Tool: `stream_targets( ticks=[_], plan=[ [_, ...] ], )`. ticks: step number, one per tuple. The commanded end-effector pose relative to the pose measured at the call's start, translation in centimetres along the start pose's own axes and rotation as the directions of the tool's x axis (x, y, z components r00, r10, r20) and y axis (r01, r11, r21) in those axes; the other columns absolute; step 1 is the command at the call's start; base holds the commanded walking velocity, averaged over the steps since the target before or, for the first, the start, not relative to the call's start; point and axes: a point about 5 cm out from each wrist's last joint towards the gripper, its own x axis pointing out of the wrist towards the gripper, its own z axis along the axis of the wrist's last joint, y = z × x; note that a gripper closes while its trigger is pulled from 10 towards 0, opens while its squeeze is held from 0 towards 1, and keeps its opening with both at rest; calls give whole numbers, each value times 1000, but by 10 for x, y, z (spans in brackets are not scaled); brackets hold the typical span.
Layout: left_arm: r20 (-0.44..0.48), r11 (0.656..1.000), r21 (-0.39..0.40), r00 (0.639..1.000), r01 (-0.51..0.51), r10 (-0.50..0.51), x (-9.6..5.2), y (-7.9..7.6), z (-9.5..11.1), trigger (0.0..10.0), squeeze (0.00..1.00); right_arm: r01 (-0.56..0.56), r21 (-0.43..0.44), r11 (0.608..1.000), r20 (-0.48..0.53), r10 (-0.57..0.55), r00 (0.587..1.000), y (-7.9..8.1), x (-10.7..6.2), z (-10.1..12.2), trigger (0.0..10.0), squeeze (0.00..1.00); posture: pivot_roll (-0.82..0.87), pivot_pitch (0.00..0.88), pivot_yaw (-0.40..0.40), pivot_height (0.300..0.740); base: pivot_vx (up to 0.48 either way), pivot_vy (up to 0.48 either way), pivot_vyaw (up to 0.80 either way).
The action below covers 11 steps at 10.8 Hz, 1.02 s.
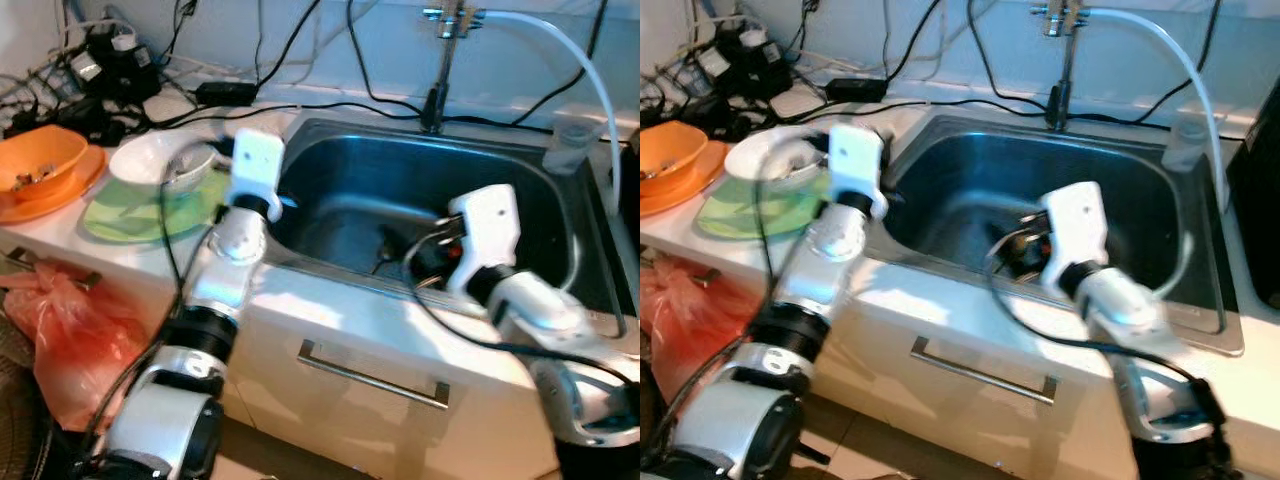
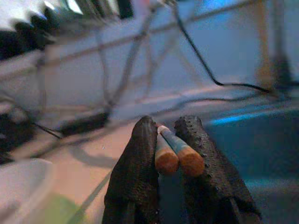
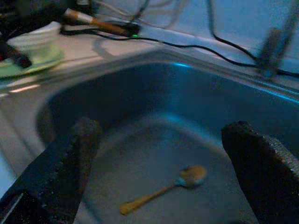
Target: Kitchen organization
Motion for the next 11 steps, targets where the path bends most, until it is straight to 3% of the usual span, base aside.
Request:
stream_targets(
  ticks=[1, 5, 6, 7, 8, 9, 10, 11],
  plan=[
    [-4, 999, -31, 999, 35, -35, 4, -4, 2, 510, 0, 15, -9, 1000, -25, -16, 1000, -2, -2, -1, 10000, 0, -132, 0, 104, 740, 0, 0, 0],
    [-90, 959, -184, 968, 215, -234, 4, -49, -11, 2431, 0, 19, -25, 1000, -100, -21, 995, -2, -10, -9, 10000, 0, -168, 0, 111, 740, 0, 0, 0],
    [-126, 938, -246, 951, 245, -281, 3, -58, -17, 4392, 0, 17, -26, 1000, -107, -20, 994, -1, -11, -8, 10000, 0, -174, 0, 112, 740, 0, 0, 0],
    [-141, 929, -274, 946, 247, -293, 3, -59, -19, 4824, 0, 18, -27, 999, -111, -21, 994, -1, -12, -8, 10000, 0, -176, 0, 113, 740, 0, 0, 0],
    [-177, 922, -297, 934, 249, -309, 1, -66, -24, 6471, 0, 18, -27, 999, -117, -21, 993, -1, -13, -8, 10000, 0, -180, 0, 113, 740, 0, 0, 0],
    [-203, 922, -280, 922, 268, -330, 0, -71, -27, 10000, 322, 9, -22, 1000, -123, -11, 992, 0, -13, -8, 10000, 0, -180, 0, 112, 740, 0, 0, 0],
    [-208, 922, -277, 920, 269, -331, 0, -72, -27, 10000, 702, -1, -16, 1000, -123, -1, 992, 2, -13, -8, 10000, 0, -181, 0, 113, 740, 0, 0, 0],
    [-219, 929, -264, 922, 259, -319, 1, -72, -28, 10000, 1000, -26, 1, 1000, -124, 26, 992, 5, -14, -7, 10000, 0, -183, 0, 113, 740, 0, 0, 0]
  ],
)
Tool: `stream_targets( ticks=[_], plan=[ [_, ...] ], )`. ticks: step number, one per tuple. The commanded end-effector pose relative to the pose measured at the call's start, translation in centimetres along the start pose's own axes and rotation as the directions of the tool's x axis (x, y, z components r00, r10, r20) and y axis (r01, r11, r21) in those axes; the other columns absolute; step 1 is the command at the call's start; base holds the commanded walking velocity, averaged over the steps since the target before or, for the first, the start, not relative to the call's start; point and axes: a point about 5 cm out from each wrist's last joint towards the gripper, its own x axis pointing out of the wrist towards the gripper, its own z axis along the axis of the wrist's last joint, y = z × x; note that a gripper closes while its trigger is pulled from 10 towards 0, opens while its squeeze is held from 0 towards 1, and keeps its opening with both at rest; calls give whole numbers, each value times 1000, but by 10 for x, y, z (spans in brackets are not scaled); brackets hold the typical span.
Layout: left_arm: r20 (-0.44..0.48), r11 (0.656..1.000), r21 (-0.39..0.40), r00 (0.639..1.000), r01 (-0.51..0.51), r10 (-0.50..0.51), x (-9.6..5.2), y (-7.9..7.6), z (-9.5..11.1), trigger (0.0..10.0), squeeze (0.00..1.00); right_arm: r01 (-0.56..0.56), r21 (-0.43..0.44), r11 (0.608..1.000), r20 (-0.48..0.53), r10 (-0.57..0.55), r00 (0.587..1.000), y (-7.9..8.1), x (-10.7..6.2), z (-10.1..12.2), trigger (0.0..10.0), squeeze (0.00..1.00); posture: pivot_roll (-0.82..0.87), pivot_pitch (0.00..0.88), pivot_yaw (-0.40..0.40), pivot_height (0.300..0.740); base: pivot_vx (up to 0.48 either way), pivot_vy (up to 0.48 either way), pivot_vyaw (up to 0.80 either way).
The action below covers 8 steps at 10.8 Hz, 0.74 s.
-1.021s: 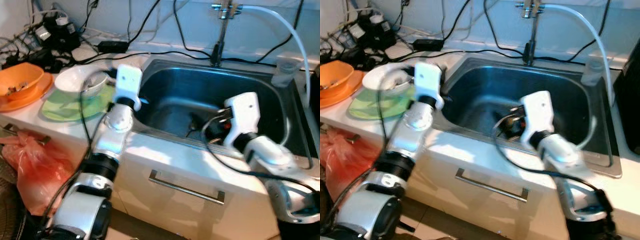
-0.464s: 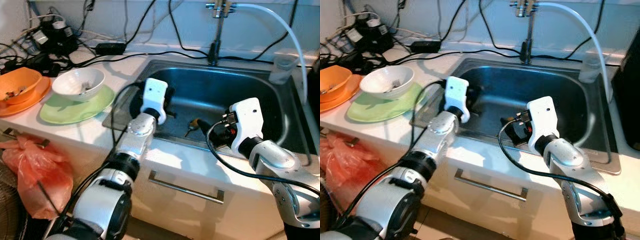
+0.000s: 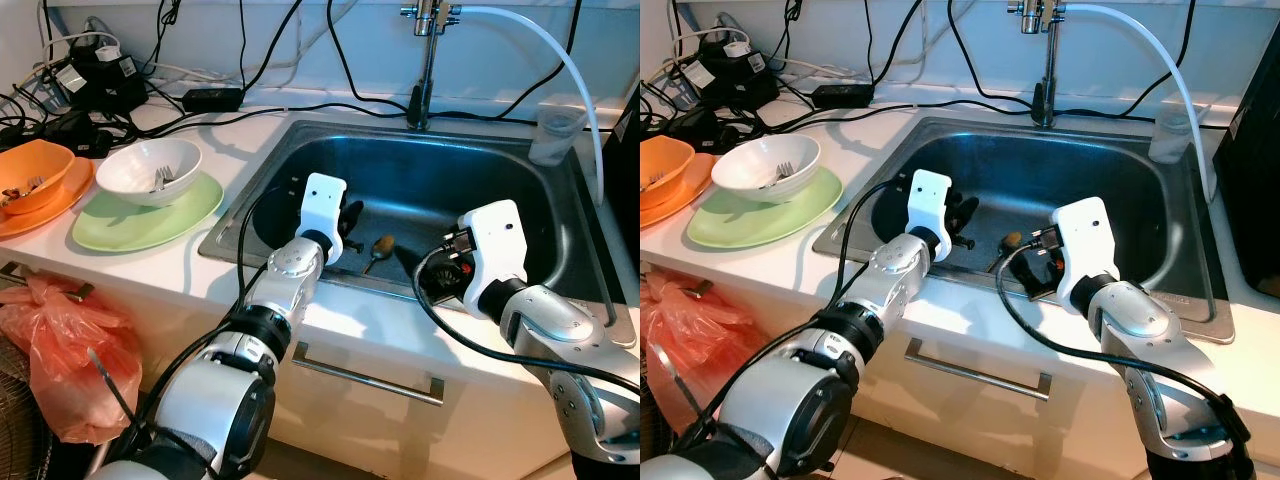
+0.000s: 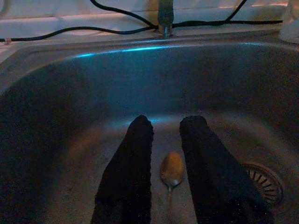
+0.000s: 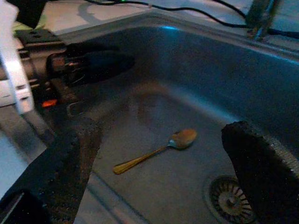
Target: Kitchen organization
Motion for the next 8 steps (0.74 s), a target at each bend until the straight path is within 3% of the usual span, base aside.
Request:
stream_targets(
  ticks=[1, 5, 8],
  plan=[
    [0, 1000, 23, 1000, -6, 6, 2, 1, 5, 10000, 1000, -31, 1, 1000, 4, 31, 1000, 5, -2, 2, 10000, 0, -187, 0, 115, 740, 0, 0, 0],
    [-2, 999, 36, 999, -36, 36, 3, 5, 6, 10000, 1000, -57, 4, 998, -13, 57, 998, 9, -2, -1, 10000, 0, -186, 0, 115, 740, 0, 0, 0],
    [103, 984, 126, 988, -127, 114, 3, 15, 23, 10000, 1000, -73, 3, 997, -16, 73, 997, 10, -2, -2, 10000, 0, -174, 0, 106, 740, 0, 0, 0]
  ],
)
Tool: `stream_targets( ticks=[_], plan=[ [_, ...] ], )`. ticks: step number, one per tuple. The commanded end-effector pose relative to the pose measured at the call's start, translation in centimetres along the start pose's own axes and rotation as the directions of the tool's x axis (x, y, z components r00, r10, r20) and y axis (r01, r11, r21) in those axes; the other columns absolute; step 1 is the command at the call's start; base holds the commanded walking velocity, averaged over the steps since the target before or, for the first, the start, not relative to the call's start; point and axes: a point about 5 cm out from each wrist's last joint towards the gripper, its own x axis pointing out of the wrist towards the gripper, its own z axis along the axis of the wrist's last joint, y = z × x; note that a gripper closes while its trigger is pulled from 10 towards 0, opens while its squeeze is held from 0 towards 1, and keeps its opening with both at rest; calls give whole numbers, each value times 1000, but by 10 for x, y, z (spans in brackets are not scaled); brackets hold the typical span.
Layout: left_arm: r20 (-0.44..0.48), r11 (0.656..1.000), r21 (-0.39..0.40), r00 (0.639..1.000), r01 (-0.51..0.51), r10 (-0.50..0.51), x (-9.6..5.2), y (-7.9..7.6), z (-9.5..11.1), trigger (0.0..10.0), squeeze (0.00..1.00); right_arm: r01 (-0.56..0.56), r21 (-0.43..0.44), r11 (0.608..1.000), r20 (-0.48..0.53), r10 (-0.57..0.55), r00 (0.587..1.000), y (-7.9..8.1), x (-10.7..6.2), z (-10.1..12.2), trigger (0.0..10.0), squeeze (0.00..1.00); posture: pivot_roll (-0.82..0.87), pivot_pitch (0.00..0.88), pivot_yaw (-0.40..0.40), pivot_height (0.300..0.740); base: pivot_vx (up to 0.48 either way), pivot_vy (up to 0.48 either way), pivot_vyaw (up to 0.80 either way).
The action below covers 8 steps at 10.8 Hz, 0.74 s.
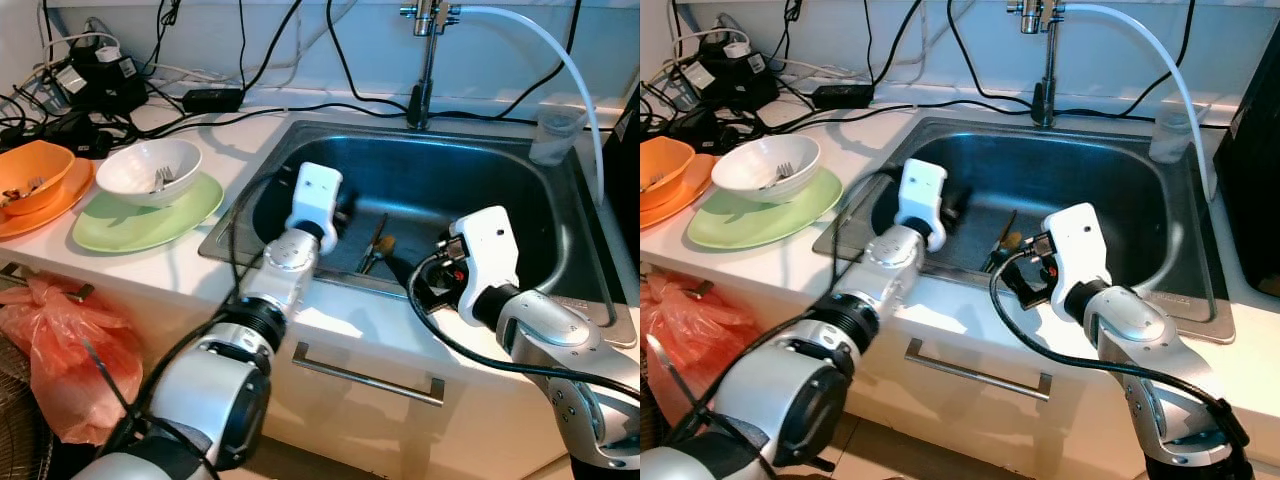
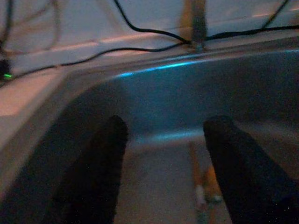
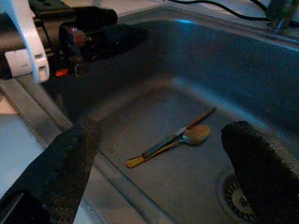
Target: Kitchen organization
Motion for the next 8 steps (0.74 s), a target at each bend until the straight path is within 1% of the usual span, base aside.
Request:
stream_targets(
  ticks=[1, 2, 3, 4, 5, 6, 7, 8],
  plan=[
    [56, 999, 40, 998, -36, 34, 4, 5, 15, 10000, 1000, -40, -3, 999, 9, 40, 999, 5, 0, 2, 10000, 0, -164, 0, 99, 740, 0, 0, 0],
    [107, 991, 93, 990, -99, 89, 3, 12, 21, 10000, 1000, -83, -5, 997, 30, 83, 996, 10, 2, 5, 10000, 0, -154, 0, 92, 740, 0, 0, 0],
    [136, 983, 111, 982, -146, 130, 2, 19, 24, 10000, 1000, -108, -6, 994, 52, 109, 993, 14, 2, 8, 10000, 0, -145, 0, 86, 740, 0, 0, 0],
    [166, 963, 143, 965, -229, 205, -1, 31, 26, 10000, 1000, -145, -5, 989, 79, 145, 986, 18, 3, 12, 10000, 0, -134, 0, 81, 740, 0, 0, 0],
    [205, 948, 166, 950, -272, 236, -4, 38, 29, 10000, 1000, -163, -6, 987, 96, 163, 982, 21, 4, 14, 10000, 0, -124, 0, 77, 740, 0, 0, 0],
    [255, 926, 178, 925, -333, 283, -10, 50, 33, 10000, 1000, -183, -2, 983, 124, 182, 976, 23, 6, 17, 10000, 0, -113, 0, 74, 740, 0, 0, 0],
    [272, 918, 170, 912, -359, 306, -17, 59, 32, 10000, 1000, -201, 16, 979, 153, 196, 968, 23, 8, 19, 10000, 0, -100, 0, 73, 740, 0, 0, 0],
    [291, 906, 187, 902, -380, 318, -23, 66, 32, 10000, 1000, -220, 30, 975, 175, 211, 962, 24, 10, 21, 10000, 0, -88, 0, 69, 740, 0, 0, 0]
  ],
)
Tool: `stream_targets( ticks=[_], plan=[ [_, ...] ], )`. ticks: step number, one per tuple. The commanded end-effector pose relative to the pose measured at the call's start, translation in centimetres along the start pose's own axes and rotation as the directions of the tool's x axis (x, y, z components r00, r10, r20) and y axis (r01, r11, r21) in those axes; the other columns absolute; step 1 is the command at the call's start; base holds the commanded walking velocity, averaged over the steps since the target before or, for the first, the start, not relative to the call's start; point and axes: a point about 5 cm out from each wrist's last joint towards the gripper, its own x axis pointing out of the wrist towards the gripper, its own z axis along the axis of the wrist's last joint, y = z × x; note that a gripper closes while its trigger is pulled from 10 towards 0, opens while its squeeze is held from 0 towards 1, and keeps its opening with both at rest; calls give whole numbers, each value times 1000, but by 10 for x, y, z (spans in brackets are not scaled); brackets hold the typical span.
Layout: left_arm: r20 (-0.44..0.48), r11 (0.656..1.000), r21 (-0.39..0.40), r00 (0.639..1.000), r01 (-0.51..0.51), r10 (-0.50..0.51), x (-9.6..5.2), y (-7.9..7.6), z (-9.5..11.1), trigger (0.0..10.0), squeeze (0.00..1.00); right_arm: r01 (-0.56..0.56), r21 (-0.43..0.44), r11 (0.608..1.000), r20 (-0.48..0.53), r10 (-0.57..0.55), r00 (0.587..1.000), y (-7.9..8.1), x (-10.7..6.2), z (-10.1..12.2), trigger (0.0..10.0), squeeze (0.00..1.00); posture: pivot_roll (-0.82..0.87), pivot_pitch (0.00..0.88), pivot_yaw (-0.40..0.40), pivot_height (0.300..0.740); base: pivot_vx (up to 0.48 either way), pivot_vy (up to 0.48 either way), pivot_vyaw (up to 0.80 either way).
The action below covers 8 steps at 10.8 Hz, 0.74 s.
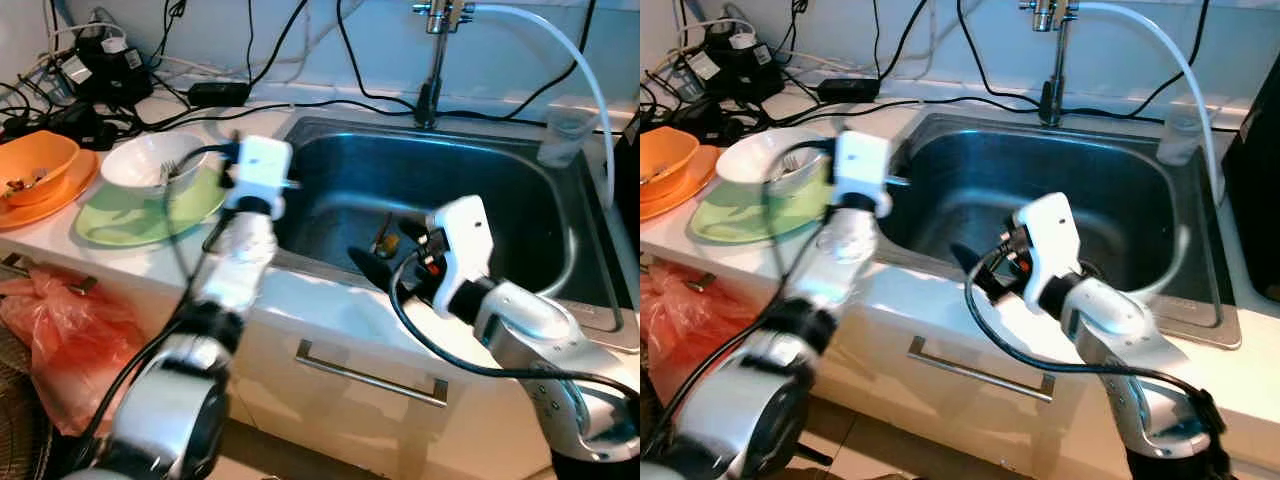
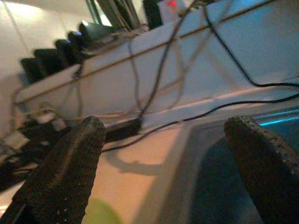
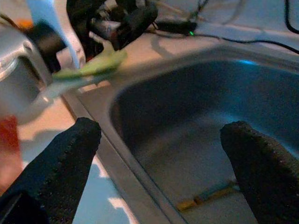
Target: Kitchen organization
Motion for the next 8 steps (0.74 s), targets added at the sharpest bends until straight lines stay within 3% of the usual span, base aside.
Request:
stream_targets(
  ticks=[1, 2, 3, 5, 8],
  plan=[
    [-15, 998, 44, 998, -54, 55, -4, 17, -7, 10000, 922, -30, 16, 999, 34, 29, 999, -1, 2, 4, 10000, 0, -71, 0, 63, 740, 0, 0, 0],
    [-33, 993, 73, 994, -98, 101, -9, 31, -14, 10000, 384, -61, 25, 998, 49, 60, 997, 0, 4, 5, 10000, 0, -62, 0, 58, 740, 0, 0, 0],
    [-43, 989, 90, 991, -120, 124, -13, 39, -18, 10000, 0, -101, 45, 994, 70, 97, 993, 2, 5, 7, 10000, 0, -50, 0, 52, 740, 0, 0, 0],
    [-47, 979, 125, 984, -164, 171, -17, 57, -19, 10000, 0, -203, 87, 975, 99, 194, 976, 7, 4, 8, 10000, 0, -37, 0, 43, 740, 0, 0, 0],
    [-56, 973, 140, 980, -181, 191, -17, 64, -19, 10000, 0, -316, 115, 942, 110, 304, 946, 15, -2, 8, 10000, 0, -38, 0, 40, 740, 0, 0, 0]
  ],
)
